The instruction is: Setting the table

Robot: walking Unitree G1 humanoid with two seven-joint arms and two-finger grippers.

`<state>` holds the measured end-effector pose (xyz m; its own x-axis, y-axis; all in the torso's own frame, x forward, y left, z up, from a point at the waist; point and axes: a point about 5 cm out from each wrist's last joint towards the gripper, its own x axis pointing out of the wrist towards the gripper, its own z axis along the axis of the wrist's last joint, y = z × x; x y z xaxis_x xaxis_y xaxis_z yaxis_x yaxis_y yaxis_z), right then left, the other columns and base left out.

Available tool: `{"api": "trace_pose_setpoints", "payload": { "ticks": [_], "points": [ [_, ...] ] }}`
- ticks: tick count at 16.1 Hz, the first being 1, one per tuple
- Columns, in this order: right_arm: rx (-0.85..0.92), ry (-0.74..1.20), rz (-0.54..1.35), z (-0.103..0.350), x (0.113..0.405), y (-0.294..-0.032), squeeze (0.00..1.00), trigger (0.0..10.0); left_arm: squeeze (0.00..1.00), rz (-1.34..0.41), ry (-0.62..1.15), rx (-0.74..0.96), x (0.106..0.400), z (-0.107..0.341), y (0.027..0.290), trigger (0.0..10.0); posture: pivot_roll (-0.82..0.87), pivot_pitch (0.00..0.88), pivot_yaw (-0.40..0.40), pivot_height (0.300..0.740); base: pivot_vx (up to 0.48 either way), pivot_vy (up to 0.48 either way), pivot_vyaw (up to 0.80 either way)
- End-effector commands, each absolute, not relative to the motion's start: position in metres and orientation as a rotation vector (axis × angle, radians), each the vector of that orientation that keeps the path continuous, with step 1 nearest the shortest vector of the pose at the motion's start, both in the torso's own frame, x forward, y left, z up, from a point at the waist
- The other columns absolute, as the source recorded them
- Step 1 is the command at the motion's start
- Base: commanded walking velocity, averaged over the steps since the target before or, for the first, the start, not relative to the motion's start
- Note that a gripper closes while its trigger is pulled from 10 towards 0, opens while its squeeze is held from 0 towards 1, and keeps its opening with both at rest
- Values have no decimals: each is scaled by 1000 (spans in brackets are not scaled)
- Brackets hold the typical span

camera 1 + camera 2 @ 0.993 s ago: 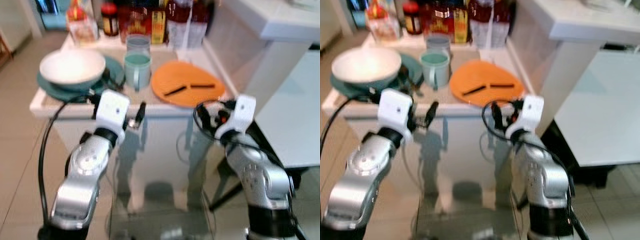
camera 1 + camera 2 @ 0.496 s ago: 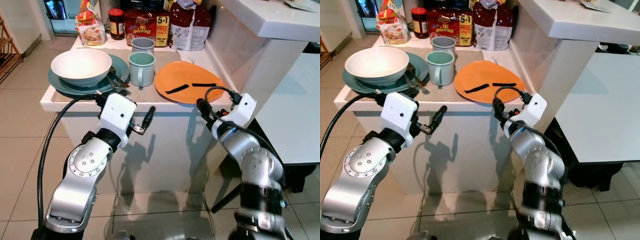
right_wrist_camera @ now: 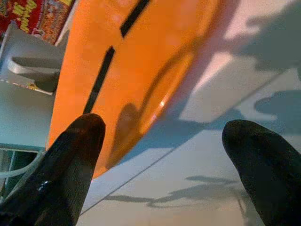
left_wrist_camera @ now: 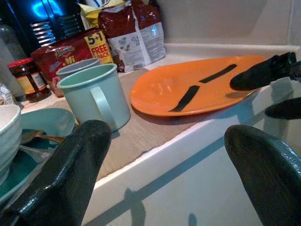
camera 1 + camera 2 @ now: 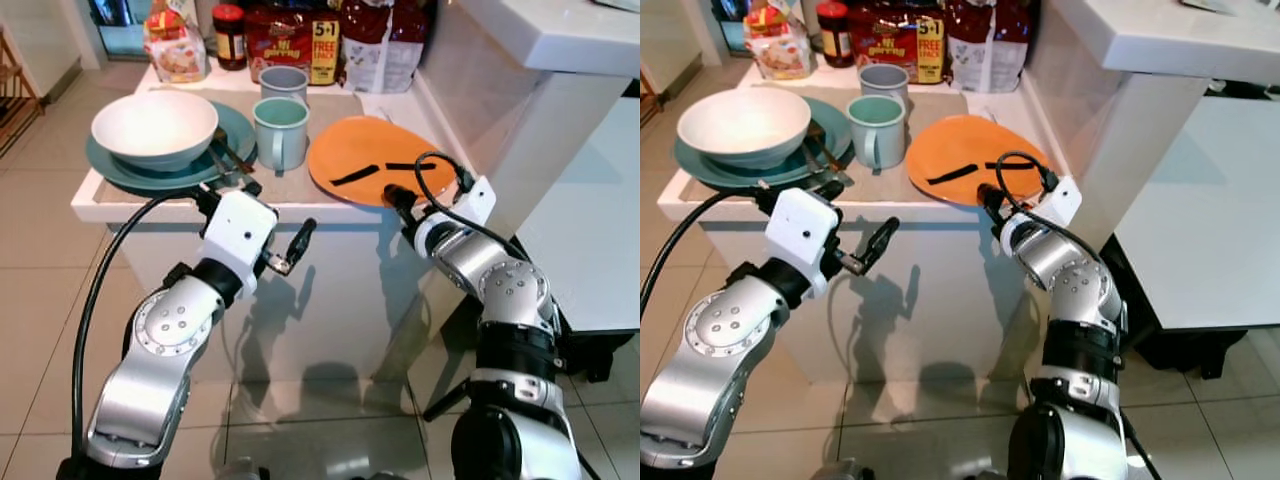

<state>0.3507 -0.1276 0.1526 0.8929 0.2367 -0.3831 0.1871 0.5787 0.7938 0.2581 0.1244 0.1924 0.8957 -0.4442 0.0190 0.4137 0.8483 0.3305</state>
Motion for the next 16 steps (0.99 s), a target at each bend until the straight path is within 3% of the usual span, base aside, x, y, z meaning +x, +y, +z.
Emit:
{"api": "trace_pose_setpoints", "payload": {
  "ticks": [1,10,11,12,14,16],
  "points": [
    [998,501,14,153,352,-130,0,10000,0,-492,-104,325,253,193,120,10000,118,25,-72,740,0,0,0],
    [1049,552,-50,153,360,-137,0,10000,0,-525,-91,332,251,191,118,10000,120,16,-73,740,0,0,0],
    [1052,551,-53,154,361,-138,0,5765,0,-524,-91,335,251,190,118,10000,120,16,-73,740,0,0,0],
    [1052,548,-56,154,361,-138,0,2824,0,-525,-91,335,251,190,118,10000,120,20,-74,740,0,0,0],
    [1048,545,-64,154,359,-140,0,78,0,-527,-91,339,250,190,118,10000,120,20,-74,740,0,0,0],
    [1049,545,-62,155,358,-140,0,0,0,-530,-92,340,250,191,118,10000,120,20,-74,740,0,0,0]
  ]
}}
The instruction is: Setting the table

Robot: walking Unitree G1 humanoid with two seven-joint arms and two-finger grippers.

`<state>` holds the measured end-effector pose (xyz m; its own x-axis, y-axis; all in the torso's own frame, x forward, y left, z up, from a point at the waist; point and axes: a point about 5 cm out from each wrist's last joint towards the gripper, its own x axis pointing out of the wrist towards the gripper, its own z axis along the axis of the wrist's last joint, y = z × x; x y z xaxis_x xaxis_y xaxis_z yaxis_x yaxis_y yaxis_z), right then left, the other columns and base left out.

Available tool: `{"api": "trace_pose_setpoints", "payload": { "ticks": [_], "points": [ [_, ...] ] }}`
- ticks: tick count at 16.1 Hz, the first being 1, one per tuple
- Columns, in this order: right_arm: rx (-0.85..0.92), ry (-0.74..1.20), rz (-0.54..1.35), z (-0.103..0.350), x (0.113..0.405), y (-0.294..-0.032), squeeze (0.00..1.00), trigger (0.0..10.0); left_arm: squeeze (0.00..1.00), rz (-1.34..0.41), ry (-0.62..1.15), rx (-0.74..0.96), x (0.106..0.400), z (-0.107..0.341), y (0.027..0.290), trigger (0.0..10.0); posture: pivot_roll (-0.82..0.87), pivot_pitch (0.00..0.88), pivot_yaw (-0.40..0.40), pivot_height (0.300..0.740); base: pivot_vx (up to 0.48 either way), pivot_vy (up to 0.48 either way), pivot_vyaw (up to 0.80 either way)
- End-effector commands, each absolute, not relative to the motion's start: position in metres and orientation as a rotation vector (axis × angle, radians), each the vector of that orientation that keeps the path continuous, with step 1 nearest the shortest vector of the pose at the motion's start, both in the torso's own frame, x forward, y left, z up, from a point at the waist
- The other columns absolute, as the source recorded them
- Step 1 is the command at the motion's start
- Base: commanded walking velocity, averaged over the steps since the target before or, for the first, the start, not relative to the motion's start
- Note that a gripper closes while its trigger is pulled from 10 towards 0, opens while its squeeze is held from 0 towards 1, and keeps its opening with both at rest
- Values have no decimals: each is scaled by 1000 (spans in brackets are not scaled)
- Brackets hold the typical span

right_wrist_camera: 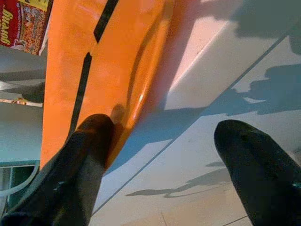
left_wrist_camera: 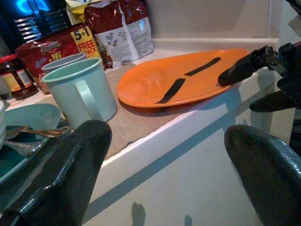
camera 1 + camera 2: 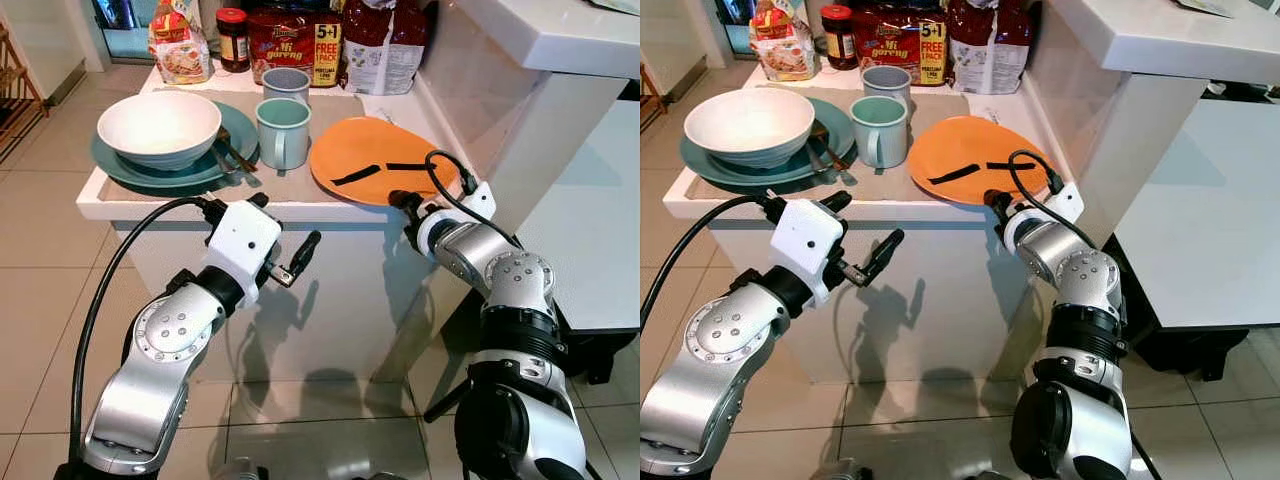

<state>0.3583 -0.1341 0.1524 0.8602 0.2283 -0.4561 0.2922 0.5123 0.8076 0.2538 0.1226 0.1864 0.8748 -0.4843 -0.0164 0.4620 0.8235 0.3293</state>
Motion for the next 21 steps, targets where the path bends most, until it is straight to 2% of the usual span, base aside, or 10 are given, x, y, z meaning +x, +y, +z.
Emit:
{"api": "trace_pose_setpoints", "payload": {
  "ticks": [1,8,11,18,19,21],
  "points": [
    [1048,544,-61,155,357,-140,0,0,0,-530,-92,341,250,191,118,10000,120,20,-74,740,0,0,0],
    [1063,531,-78,156,345,-147,0,0,0,-533,-97,347,251,192,118,10000,118,21,-69,740,0,0,0],
    [1075,535,-105,151,328,-158,0,0,0,-535,-98,349,251,192,117,10000,116,21,-67,740,0,0,0],
    [1093,504,-92,159,330,-157,0,0,0,-529,-103,349,252,192,117,10000,113,19,-66,740,0,0,0],
    [1075,508,-78,160,331,-156,0,10000,0,-527,-103,351,253,193,118,10000,113,19,-66,740,0,0,0],
    [1070,490,-61,161,335,-153,0,10000,0,-525,-104,352,253,193,118,10000,114,20,-65,740,0,0,0]
  ]
}}
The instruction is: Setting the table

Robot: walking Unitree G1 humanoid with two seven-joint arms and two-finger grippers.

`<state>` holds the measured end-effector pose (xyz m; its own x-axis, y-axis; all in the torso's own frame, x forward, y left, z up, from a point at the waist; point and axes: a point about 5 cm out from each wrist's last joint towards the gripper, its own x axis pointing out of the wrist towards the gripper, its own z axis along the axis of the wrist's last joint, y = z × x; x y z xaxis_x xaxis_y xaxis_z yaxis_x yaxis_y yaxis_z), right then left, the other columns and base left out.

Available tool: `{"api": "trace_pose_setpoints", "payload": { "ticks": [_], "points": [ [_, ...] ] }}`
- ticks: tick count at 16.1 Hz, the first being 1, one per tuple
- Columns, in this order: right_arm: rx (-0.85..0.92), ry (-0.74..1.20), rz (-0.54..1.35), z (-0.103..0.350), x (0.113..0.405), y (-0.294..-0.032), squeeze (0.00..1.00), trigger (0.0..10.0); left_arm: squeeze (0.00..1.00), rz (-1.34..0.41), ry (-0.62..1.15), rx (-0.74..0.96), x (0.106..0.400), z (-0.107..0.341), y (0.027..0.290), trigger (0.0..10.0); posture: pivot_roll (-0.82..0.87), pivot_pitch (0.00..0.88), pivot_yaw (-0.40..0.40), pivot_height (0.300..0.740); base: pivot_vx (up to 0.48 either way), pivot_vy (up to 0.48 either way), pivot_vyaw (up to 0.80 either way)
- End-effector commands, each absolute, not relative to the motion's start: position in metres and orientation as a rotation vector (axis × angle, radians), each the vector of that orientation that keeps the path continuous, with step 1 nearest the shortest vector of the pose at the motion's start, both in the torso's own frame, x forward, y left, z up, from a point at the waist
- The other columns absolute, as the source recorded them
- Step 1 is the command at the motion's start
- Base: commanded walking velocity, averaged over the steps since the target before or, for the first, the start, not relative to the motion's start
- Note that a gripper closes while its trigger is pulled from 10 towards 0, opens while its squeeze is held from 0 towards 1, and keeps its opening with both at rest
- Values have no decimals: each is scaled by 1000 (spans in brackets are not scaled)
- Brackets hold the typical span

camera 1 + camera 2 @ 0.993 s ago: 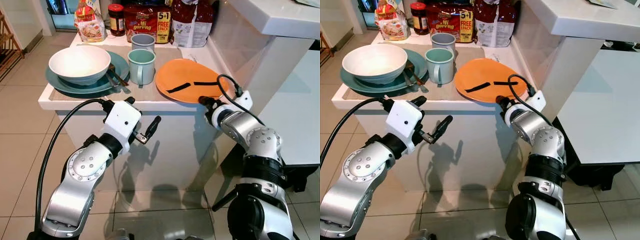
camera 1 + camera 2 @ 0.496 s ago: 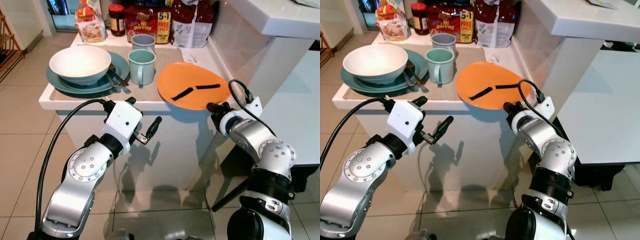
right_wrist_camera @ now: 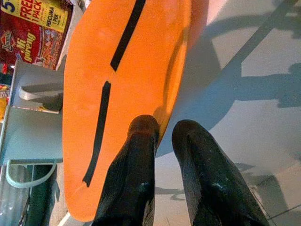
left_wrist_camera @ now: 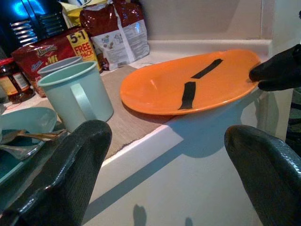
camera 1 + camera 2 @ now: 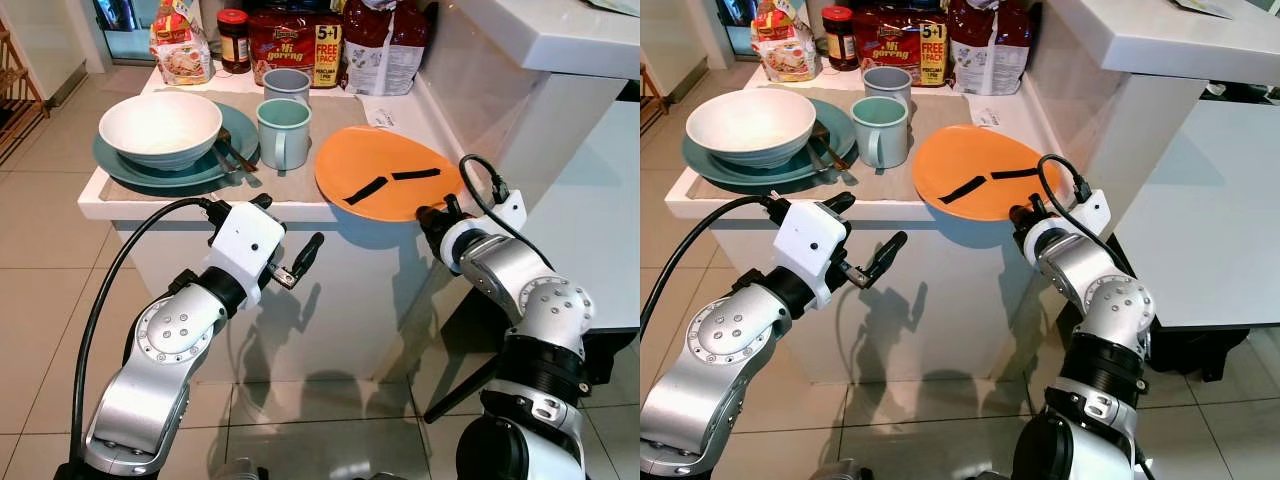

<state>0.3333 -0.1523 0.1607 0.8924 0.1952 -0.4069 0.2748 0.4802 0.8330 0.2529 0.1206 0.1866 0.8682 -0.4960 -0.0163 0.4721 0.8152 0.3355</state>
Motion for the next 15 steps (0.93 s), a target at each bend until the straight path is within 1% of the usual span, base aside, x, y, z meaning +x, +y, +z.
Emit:
{"api": "trace_pose_setpoints", "payload": {
  "ticks": [1,2,3,7,11,12,13,14,15],
  "points": [
    [1089,474,-61,162,337,-154,0,10000,0,-524,-104,351,253,193,118,10000,114,20,-65,740,0,0,0],
    [1099,462,-59,162,338,-154,969,10000,0,-524,-104,347,253,193,118,10000,114,20,-65,740,0,0,0],
    [1106,455,-53,163,339,-154,1000,10000,0,-523,-104,346,253,193,118,10000,114,20,-65,740,0,0,0],
    [1123,432,7,167,343,-149,1000,10000,0,-523,-106,337,253,194,118,10000,116,27,-63,740,0,0,0],
    [1145,456,47,159,339,-147,996,10000,0,-523,-109,330,254,195,118,10000,115,27,-58,740,0,0,0],
    [1159,448,49,159,338,-147,329,8588,0,-525,-109,330,254,195,118,10000,115,27,-58,740,0,0,0],
    [1179,436,52,160,338,-148,0,3882,0,-535,-111,321,253,195,117,10000,115,27,-58,740,0,0,0],
    [1186,433,49,160,338,-149,0,0,0,-544,-112,310,252,196,116,10000,115,27,-58,740,0,0,0],
    [1194,429,49,160,338,-150,0,0,0,-586,-118,283,249,197,113,10000,113,28,-55,740,0,0,0]
  ]
}}
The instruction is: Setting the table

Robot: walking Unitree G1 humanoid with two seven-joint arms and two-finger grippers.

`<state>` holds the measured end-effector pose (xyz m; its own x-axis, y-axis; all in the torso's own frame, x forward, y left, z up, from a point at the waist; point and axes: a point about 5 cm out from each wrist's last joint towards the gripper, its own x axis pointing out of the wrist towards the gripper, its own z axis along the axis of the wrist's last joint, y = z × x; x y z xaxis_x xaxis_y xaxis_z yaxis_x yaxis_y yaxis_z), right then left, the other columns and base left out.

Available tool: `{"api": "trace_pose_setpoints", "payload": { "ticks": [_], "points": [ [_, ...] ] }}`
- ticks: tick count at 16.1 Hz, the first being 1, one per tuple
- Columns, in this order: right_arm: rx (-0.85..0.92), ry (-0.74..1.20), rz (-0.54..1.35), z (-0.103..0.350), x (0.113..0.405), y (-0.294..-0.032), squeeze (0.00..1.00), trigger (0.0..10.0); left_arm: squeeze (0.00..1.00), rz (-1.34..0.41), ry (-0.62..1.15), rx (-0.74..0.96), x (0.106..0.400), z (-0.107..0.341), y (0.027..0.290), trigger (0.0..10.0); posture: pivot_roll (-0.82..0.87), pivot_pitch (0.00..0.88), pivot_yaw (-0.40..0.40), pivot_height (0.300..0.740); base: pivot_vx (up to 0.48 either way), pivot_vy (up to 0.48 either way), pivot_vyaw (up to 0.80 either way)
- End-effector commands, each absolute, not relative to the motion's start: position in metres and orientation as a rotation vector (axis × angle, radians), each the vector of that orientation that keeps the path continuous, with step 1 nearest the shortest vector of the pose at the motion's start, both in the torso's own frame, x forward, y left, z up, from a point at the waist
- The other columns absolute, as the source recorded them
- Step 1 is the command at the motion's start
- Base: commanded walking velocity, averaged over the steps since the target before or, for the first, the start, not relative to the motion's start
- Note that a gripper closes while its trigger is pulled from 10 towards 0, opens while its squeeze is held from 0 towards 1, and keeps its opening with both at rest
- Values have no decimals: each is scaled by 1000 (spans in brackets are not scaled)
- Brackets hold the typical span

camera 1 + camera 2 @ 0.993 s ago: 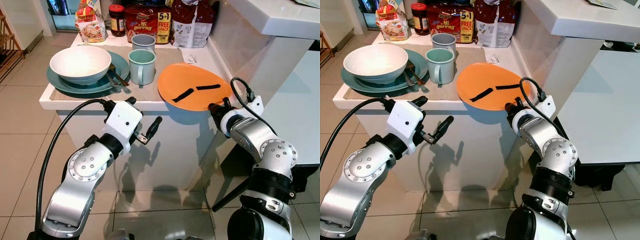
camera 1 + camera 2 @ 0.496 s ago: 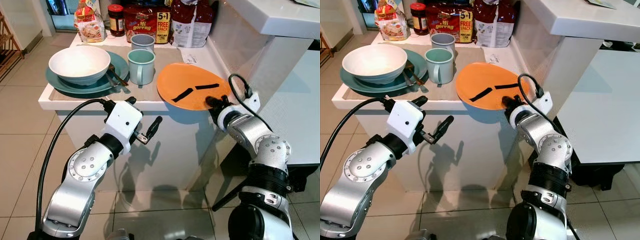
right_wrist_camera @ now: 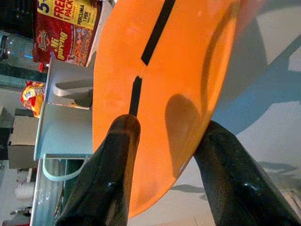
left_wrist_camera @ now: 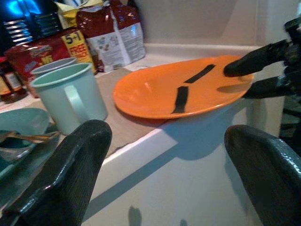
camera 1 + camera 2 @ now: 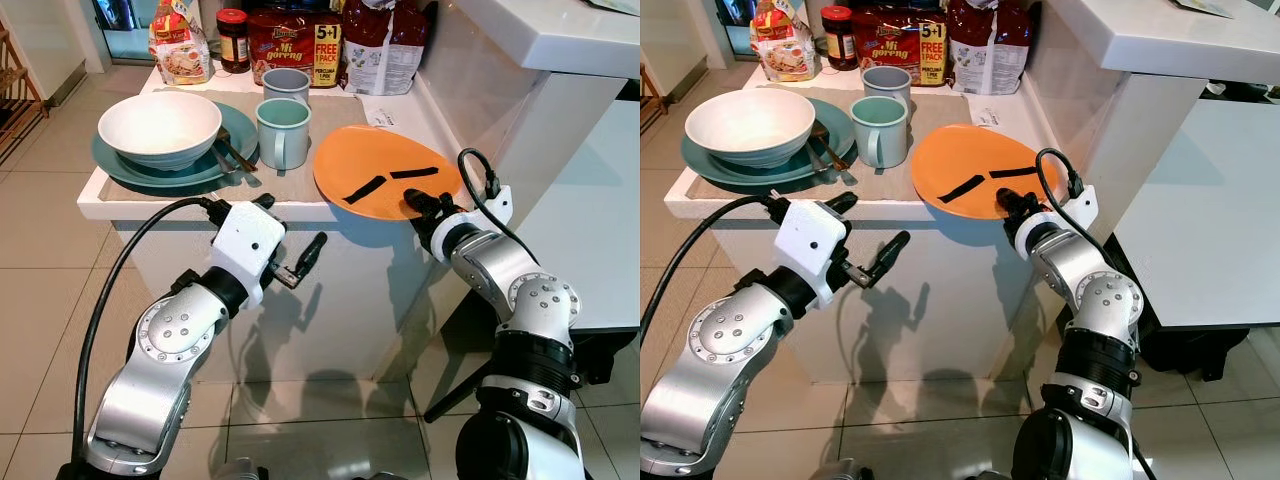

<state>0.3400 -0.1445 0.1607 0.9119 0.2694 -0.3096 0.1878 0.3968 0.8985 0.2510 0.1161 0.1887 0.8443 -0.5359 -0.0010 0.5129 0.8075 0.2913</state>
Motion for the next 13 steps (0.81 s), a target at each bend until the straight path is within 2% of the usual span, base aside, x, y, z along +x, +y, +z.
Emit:
{"api": "trace_pose_setpoints", "payload": {
  "ticks": [1,13],
  "points": [
    [1196,429,49,160,338,-150,0,0,0,-601,-118,272,248,198,111,10000,113,28,-55,740,0,0,0],
    [1348,424,60,154,325,-151,0,0,0,-631,-122,245,245,199,110,10000,110,16,-51,740,0,0,0]
  ]
}}
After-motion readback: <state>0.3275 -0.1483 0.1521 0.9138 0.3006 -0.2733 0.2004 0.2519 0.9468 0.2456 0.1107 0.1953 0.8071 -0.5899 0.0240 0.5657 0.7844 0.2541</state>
